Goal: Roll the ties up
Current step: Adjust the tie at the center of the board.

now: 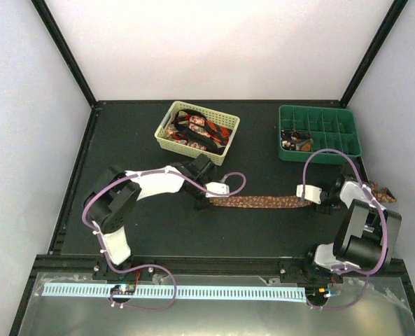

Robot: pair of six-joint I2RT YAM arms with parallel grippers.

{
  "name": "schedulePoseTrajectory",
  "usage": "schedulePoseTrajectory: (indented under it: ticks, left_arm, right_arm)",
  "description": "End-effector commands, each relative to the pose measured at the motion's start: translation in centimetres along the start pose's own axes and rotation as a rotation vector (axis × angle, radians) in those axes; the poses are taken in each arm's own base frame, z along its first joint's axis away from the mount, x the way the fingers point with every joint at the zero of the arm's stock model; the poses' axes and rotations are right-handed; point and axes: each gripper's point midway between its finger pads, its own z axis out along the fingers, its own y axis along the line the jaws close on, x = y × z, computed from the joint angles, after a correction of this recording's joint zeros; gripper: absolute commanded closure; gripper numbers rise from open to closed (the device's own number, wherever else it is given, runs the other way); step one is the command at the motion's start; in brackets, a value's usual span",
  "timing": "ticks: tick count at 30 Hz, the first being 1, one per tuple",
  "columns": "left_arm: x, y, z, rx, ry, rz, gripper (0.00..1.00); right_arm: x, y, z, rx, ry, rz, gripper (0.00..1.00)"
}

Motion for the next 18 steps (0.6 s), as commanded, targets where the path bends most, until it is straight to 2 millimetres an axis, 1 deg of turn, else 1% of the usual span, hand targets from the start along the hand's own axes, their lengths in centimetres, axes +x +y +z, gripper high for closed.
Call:
schedulePoseTrajectory:
  ticks: [1,2,5,7,8,9,11,12,14,18]
  left_arm:
    - [0.5,0.0,0.1,-0.003,0.063,0.044,0.42]
    - [0.8,-0.1,0.0,-0.006,0.066,0.049,0.46]
    - [1.3,-0.6,-0.2,-0.007,0.071,0.055,0.55]
    - [1.5,-0.8,-0.3,-0.004,0.072,0.047,0.56]
    - [1.5,-0.8,-0.4,-0.005,0.071,0.044,0.53]
    - [1.5,-0.9,-0.5,-0.004,0.067,0.037,0.51]
    - [1.2,-1.2,-1.0,0.005,0.038,0.023,0.43]
    - [1.0,-1.3,-1.3,0.007,0.017,0.016,0.39]
    - [0.5,-1.1,-2.3,0.007,-0.041,0.002,0.35]
    - [-0.4,-0.3,-4.4,-0.02,-0.142,-0.015,0.26]
  right_arm:
    - [-0.5,-1.3,-0.7,0.029,-0.018,-0.008,0.61]
    - [-0.5,-1.3,-0.8,0.03,-0.016,-0.013,0.59]
    - [-0.3,-1.0,-0.6,0.033,-0.005,-0.021,0.44]
    - [-0.5,-0.6,-0.7,0.016,-0.012,-0.016,0.37]
    - [-0.7,-0.8,-1.0,0.012,-0.024,-0.008,0.33]
    - [-1.1,-0.8,-1.3,0.005,-0.04,0.008,0.31]
    - [-2.1,-1.3,-2.3,-0.008,-0.09,0.059,0.27]
    - [-2.9,-1.7,-3.1,-0.014,-0.129,0.094,0.26]
    - [-4.9,-2.4,-5.0,-0.031,-0.218,0.171,0.24]
    - [-9.0,-4.4,-8.4,-0.07,-0.37,0.368,0.23]
